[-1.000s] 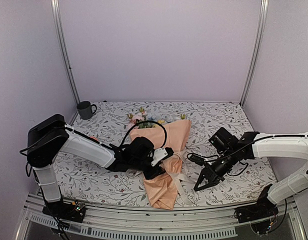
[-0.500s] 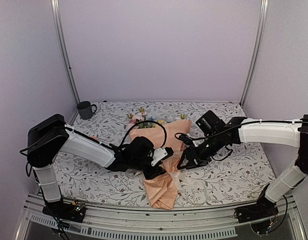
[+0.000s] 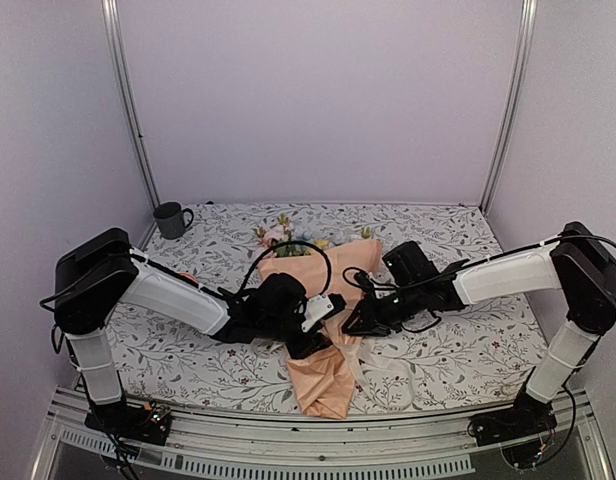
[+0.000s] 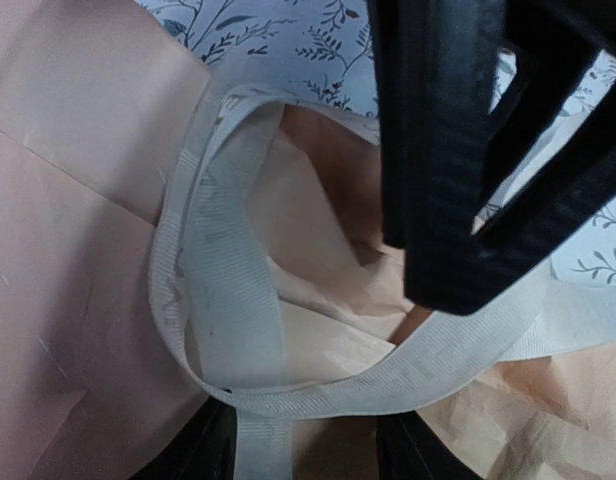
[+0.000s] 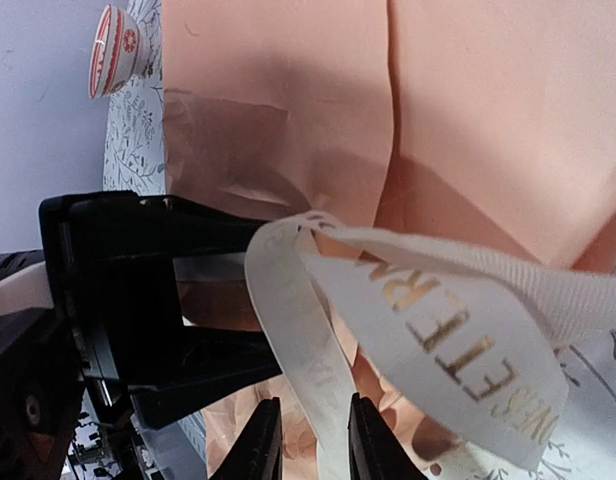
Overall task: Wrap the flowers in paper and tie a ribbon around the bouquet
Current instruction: Cross the ribbon over the folded bouquet.
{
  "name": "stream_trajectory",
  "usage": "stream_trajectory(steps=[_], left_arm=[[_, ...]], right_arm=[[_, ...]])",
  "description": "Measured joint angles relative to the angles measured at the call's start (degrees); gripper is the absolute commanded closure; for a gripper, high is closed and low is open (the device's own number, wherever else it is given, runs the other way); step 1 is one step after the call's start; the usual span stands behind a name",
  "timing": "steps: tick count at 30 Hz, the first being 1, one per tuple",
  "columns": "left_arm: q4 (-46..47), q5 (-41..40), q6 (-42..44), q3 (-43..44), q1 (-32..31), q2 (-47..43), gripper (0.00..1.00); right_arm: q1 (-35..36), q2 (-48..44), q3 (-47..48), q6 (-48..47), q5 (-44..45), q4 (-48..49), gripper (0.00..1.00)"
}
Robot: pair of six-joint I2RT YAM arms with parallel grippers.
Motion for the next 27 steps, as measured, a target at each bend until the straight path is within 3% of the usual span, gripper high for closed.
stream_trajectory(steps=[18, 20, 24, 27], left_arm=[[0.1, 0.2, -0.2, -0.1, 0.1, 0.0, 0.51], [0.1, 0.2, -0.2, -0.1, 0.1, 0.0, 0.51], [0.1, 0.2, -0.2, -0.1, 0.1, 0.0, 0.51], [0.1, 0.2, -0.2, -0.1, 0.1, 0.0, 0.5]], right_arm=[[0.0, 10.0, 2.0, 1.4, -0.4, 9.9, 0.77], [0.0, 10.4, 2.0, 1.5, -0.9, 10.7, 0.8], [0.0, 10.7, 2.0, 1.7, -1.4, 11.9, 0.99], [0.0, 10.7, 1.9, 1.9, -2.4, 12.9, 1.0]])
